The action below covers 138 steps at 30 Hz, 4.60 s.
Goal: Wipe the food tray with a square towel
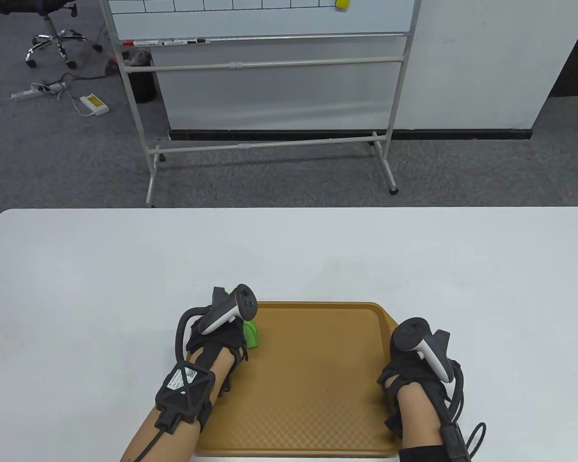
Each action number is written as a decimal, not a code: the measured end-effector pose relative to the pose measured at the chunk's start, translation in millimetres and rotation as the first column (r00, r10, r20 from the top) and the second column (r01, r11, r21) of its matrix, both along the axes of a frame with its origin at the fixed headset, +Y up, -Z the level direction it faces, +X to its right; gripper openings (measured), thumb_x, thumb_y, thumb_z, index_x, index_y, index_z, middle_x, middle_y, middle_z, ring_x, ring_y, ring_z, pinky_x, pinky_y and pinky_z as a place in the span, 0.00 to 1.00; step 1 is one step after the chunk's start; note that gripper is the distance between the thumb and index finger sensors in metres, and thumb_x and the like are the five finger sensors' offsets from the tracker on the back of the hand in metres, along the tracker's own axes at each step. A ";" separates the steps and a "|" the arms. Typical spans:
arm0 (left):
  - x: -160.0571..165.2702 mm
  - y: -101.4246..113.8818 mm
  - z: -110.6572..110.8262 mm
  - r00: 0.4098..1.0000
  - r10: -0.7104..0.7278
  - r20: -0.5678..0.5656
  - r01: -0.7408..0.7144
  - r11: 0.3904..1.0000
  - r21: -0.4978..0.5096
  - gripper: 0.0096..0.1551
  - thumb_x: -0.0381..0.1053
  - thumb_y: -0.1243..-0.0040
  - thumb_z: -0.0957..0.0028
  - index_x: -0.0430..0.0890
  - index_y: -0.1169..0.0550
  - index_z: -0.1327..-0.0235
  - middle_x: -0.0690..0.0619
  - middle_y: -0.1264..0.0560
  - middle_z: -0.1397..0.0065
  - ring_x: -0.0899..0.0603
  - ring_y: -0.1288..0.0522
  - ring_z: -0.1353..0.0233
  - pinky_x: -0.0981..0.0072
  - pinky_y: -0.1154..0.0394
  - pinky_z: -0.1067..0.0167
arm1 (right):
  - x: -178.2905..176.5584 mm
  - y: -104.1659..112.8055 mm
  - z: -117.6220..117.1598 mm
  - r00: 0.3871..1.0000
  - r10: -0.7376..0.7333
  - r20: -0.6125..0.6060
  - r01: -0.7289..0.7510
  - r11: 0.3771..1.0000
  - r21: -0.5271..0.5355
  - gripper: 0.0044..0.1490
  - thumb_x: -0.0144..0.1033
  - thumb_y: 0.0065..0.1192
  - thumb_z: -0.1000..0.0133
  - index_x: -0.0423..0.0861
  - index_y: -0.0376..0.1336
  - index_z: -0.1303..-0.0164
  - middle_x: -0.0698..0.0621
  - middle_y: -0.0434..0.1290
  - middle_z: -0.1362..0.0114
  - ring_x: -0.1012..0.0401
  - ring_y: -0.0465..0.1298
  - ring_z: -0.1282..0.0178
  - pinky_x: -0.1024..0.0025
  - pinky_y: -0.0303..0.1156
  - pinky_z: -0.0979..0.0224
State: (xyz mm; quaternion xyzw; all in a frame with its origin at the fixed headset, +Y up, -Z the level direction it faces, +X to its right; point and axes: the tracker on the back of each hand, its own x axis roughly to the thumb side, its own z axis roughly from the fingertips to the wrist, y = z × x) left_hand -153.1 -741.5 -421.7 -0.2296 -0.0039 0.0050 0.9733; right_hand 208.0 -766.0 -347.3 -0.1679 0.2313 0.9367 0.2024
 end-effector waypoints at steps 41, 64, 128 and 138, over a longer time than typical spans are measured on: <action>223.2 -8.4 28.6 0.850 0.186 0.492 -0.125 0.980 -0.155 0.41 0.53 0.31 0.45 0.60 0.39 0.21 0.59 0.47 0.13 0.38 0.30 0.40 0.51 0.29 0.44 | 26.1 -0.7 2.4 0.974 -0.206 0.099 0.205 0.979 0.021 0.43 0.37 0.59 0.46 0.61 0.42 0.25 0.53 0.51 0.13 0.49 0.77 0.44 0.56 0.76 0.46; 211.1 -16.0 113.7 0.679 0.395 0.618 -0.127 0.893 -0.431 0.41 0.61 0.32 0.45 0.61 0.39 0.20 0.59 0.55 0.14 0.45 0.26 0.48 0.60 0.24 0.53 | 33.1 -6.0 6.1 0.939 -0.320 0.127 0.323 0.946 -0.006 0.42 0.40 0.58 0.44 0.65 0.40 0.26 0.56 0.47 0.12 0.50 0.75 0.42 0.53 0.73 0.40; 105.1 1.1 -7.0 0.964 0.066 0.257 -0.028 0.988 -0.150 0.38 0.56 0.32 0.46 0.58 0.35 0.22 0.54 0.44 0.14 0.41 0.23 0.47 0.52 0.25 0.50 | 21.5 -2.9 3.1 0.976 -0.202 0.078 0.205 0.978 -0.031 0.50 0.38 0.66 0.47 0.63 0.37 0.26 0.55 0.46 0.12 0.51 0.75 0.42 0.50 0.72 0.39; 184.9 -11.1 9.1 0.915 0.166 0.367 -0.120 0.982 -0.146 0.40 0.56 0.33 0.45 0.61 0.39 0.21 0.58 0.50 0.13 0.42 0.27 0.45 0.51 0.27 0.47 | 19.6 -3.3 3.0 0.979 -0.192 0.072 0.195 0.980 -0.037 0.50 0.38 0.64 0.46 0.63 0.36 0.26 0.53 0.44 0.12 0.51 0.74 0.42 0.50 0.71 0.38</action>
